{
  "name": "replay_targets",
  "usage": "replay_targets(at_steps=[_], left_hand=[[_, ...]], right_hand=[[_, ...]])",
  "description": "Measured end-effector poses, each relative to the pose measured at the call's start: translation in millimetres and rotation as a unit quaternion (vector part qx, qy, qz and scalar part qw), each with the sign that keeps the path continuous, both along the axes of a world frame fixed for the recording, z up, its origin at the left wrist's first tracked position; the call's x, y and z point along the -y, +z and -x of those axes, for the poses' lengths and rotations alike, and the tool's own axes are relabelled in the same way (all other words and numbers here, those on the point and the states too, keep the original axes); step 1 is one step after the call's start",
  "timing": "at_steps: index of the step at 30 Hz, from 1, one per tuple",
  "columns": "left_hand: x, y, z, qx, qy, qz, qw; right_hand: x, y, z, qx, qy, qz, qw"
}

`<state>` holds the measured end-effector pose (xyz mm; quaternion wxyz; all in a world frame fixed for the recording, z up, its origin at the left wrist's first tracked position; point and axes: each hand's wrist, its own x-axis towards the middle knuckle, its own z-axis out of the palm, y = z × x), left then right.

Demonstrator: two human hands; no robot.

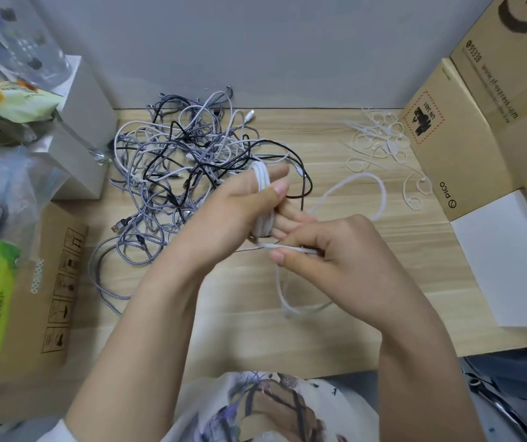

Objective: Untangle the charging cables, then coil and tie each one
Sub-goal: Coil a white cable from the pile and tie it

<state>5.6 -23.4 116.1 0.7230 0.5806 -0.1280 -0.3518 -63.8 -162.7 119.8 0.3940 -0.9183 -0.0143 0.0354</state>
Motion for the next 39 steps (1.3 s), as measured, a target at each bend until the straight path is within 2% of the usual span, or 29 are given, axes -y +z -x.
replay_targets(at_steps=[4,6,8,10,12,14,16,18,23,25,27,29,34,37,39], left_hand=[[-5,-1,-3,0.06,-0.075,-0.112,0.989],[-6,-4,0,0.084,-0.148,-0.104,0.98],[-8,-8,0,0.049,-0.224,-0.078,0.97],[-9,-14,-1,-0.022,-0.315,-0.008,0.949],[-9,-19,-1,-0.081,-0.387,0.131,0.909],[-8,-20,0,-0.096,-0.415,0.271,0.863],[-5,-18,-1,-0.106,-0.393,0.377,0.832],[-4,-15,-5,-0.174,-0.318,0.451,0.816],[-4,-9,-17,-0.24,-0.11,0.451,0.853],[2,-9,-15,-0.228,-0.008,0.399,0.888],[9,-13,-13,-0.169,0.11,0.272,0.941],[15,-18,-10,-0.09,0.173,0.164,0.967],[26,-24,-5,0.047,0.141,-0.001,0.989],[21,-26,-5,0.168,0.077,-0.185,0.965],[16,-27,-6,0.199,0.012,-0.254,0.947]], right_hand=[[2,12,2,0.062,-0.016,-0.015,0.998],[5,15,1,0.092,-0.044,-0.042,0.994],[8,15,0,0.113,-0.071,-0.073,0.988],[9,14,0,0.123,-0.089,-0.104,0.983],[11,12,-1,0.119,-0.092,-0.151,0.977],[15,7,-4,0.097,-0.085,-0.172,0.977],[19,1,-6,0.054,-0.073,-0.158,0.983],[20,-5,-7,0.006,-0.057,-0.146,0.988],[16,-13,-7,-0.122,-0.012,-0.078,0.989],[15,-11,-6,-0.143,0.007,-0.043,0.989],[13,-9,-6,-0.142,0.03,-0.018,0.989],[8,-8,-6,-0.129,0.056,-0.001,0.99],[4,-9,-5,-0.12,0.07,0.015,0.99],[10,-10,-5,-0.1,0.038,-0.023,0.994],[16,-13,-5,-0.074,0.003,-0.077,0.994]])
